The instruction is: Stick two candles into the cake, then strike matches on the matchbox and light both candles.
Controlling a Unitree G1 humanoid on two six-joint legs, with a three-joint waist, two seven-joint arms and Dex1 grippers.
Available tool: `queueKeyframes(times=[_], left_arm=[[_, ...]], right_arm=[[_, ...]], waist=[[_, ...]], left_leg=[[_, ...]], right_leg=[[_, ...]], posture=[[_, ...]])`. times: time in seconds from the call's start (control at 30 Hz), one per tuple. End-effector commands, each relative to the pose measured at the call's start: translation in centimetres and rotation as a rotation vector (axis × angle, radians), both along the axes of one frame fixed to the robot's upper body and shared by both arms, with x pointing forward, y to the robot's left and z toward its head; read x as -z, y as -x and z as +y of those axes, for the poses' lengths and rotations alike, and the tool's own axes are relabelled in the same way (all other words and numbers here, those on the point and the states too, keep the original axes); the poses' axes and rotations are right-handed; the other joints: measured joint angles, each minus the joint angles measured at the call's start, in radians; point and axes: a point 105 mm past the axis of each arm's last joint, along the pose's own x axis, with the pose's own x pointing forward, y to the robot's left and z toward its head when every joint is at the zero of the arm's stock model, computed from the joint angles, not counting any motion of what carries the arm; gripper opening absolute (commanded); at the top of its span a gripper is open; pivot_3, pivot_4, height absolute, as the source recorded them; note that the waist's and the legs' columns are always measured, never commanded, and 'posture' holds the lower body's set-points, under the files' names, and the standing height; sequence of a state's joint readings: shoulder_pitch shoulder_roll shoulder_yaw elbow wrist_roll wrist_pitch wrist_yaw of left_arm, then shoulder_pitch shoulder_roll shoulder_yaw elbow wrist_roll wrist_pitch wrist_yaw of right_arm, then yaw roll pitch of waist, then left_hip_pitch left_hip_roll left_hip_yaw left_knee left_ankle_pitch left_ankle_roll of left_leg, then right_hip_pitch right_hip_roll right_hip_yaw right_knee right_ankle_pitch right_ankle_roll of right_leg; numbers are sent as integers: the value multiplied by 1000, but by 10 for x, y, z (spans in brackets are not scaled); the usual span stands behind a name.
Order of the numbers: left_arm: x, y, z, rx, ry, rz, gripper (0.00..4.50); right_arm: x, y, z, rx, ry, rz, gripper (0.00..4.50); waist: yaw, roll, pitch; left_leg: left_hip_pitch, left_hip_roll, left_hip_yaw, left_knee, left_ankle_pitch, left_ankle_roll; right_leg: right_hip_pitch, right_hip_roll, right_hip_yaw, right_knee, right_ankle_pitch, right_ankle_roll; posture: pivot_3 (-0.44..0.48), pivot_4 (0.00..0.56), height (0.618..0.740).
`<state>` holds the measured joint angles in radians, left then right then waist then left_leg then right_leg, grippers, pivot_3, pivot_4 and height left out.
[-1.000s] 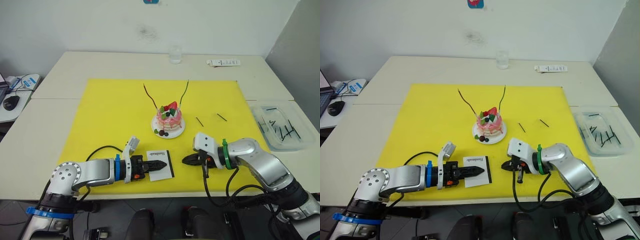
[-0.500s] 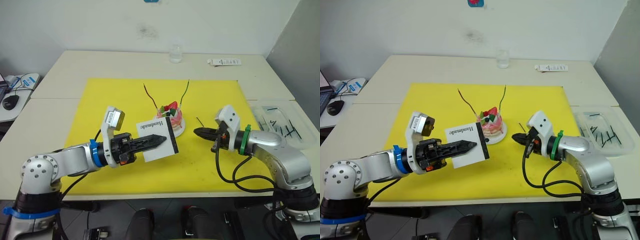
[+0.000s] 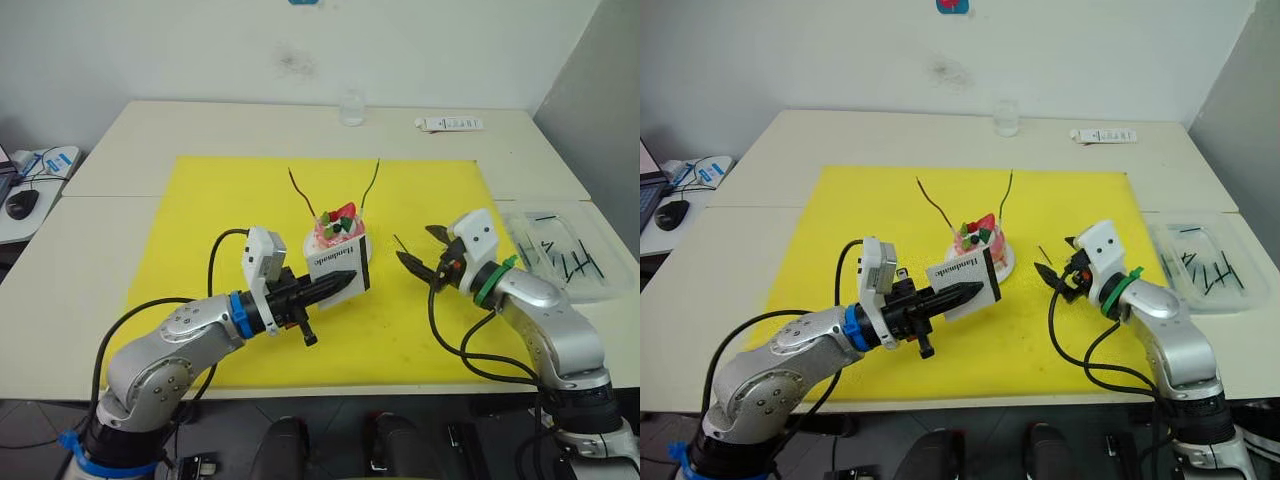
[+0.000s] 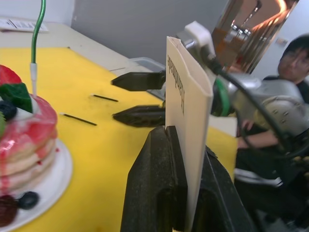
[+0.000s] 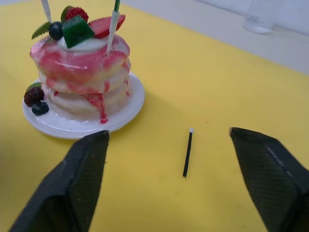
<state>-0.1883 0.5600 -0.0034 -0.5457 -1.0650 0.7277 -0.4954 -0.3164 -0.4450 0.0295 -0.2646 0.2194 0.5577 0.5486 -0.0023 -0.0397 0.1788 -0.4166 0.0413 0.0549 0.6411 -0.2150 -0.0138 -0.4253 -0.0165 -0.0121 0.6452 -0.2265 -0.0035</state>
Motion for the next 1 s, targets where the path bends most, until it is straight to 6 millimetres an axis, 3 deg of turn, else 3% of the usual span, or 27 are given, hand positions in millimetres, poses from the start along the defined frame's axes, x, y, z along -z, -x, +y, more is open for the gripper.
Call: queueKeyframes(times=[0.03, 0.1, 0.2, 0.27, 0.7, 1.0], left_arm=[[-10, 0, 10, 1, 99, 85, 0], [-13, -1, 14, -2, 120, 118, 0], [-15, -4, 20, -13, 124, 134, 0], [-15, -4, 20, -16, 124, 140, 0], [-14, -6, 22, -43, 103, 126, 0], [-15, -4, 24, -64, 89, 105, 0]], right_arm=[[-6, -10, -1, 36, -21, -42, 4470], [-4, -13, -2, 46, -40, -38, 4470], [-2, -20, -5, 79, -64, -36, 3885], [0, -24, -4, 87, -59, -34, 3235], [13, -55, 19, 154, -98, 60, 3235], [30, -57, 19, 185, -116, 107, 3235]], waist=[[-1, 0, 0], [-1, 0, 0], [-1, 0, 0], [-1, 0, 0], [-1, 0, 0], [-1, 0, 0]], left_leg=[[0, 1, 0, 0, 0, 0], [0, 2, -1, 0, 0, 0], [0, 2, 0, 0, 0, 0], [0, 2, 0, 1, 0, 0], [0, 3, 0, 1, 0, 0], [0, 3, 1, 1, 0, 0]], right_leg=[[0, 1, 0, 1, 0, 0], [0, 2, 0, 1, 0, 0], [0, 3, 0, 1, 0, 0], [0, 5, 0, 1, 0, 0], [0, 9, 1, 2, 1, 0], [0, 9, 2, 2, 1, 0]], posture=[[0, 150, 740], [0, 150, 740], [0, 150, 740], [0, 150, 740], [0, 150, 740], [0, 150, 740]])
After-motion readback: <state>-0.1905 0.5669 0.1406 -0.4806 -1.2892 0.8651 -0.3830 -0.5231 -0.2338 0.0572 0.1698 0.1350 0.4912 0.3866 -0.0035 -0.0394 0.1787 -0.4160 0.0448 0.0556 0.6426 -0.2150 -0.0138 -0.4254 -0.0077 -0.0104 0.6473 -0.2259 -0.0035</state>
